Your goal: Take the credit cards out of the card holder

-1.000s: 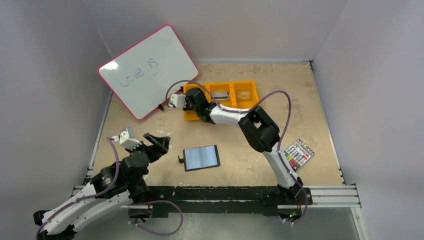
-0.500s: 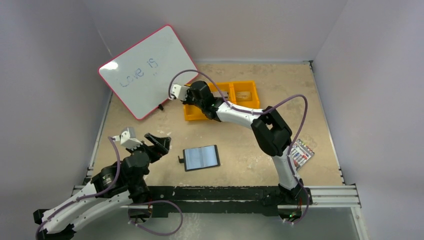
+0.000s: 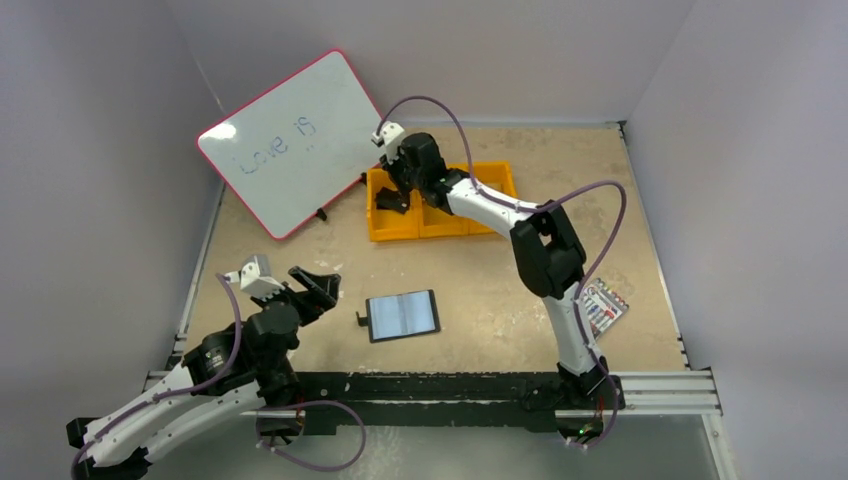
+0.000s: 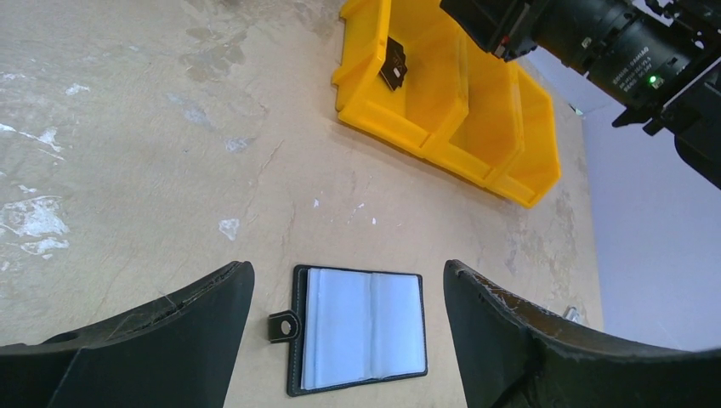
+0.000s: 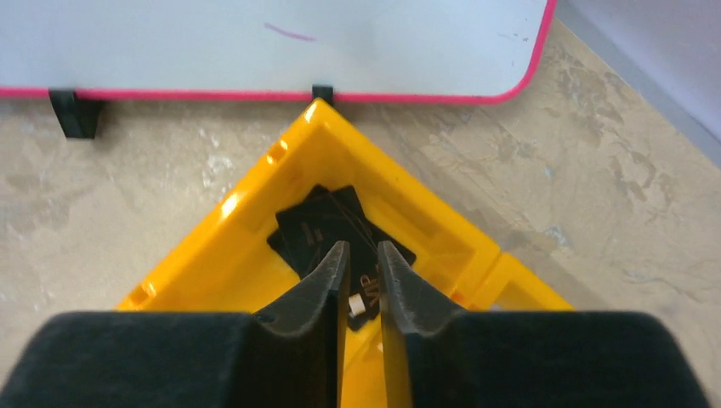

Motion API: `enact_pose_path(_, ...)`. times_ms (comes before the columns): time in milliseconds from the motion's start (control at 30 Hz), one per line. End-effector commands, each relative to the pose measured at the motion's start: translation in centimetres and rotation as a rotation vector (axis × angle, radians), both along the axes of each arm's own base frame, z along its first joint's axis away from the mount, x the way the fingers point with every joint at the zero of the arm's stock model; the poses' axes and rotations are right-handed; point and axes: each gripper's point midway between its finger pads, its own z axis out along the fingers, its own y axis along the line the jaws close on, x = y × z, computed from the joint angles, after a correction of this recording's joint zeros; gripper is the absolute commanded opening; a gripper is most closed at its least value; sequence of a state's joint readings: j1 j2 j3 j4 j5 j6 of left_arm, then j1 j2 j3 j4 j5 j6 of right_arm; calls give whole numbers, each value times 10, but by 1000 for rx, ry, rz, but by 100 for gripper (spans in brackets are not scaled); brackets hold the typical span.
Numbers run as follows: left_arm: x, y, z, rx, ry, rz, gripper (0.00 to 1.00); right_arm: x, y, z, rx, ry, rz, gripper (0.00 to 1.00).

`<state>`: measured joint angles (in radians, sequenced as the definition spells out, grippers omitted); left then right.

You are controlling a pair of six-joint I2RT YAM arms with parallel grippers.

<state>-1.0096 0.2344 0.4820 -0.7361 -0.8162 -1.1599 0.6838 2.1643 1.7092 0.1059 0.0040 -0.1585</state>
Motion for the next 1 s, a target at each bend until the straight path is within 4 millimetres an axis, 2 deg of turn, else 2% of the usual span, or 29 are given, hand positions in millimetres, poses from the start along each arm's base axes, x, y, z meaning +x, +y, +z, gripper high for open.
enact_pose_path(0,1,3,8,-7,-15,20,81,0,18,3,53,87,-28,19)
enact_pose_path(167,1,5,8,-12,-14,30,81,14,17,-6,31,58,-69,16)
enact_pose_path(333,2,7,9,-10,-17,37,81,19,25,-21,34,47,-47,14)
enact_pose_path(533,2,6,7,-3,-12,36,81,25,32,-30,23,30,-37,16)
enact_pose_path(767,2,6,7,-3,-11,35,81,9,41,-48,-36,63,91,18)
enact_pose_path(867,2,6,6,0,-10,35,81,-3,42,-54,-77,71,148,18)
enact_pose_path(967,2,5,6,1,-10,32,81,-6,37,-60,-111,73,133,19)
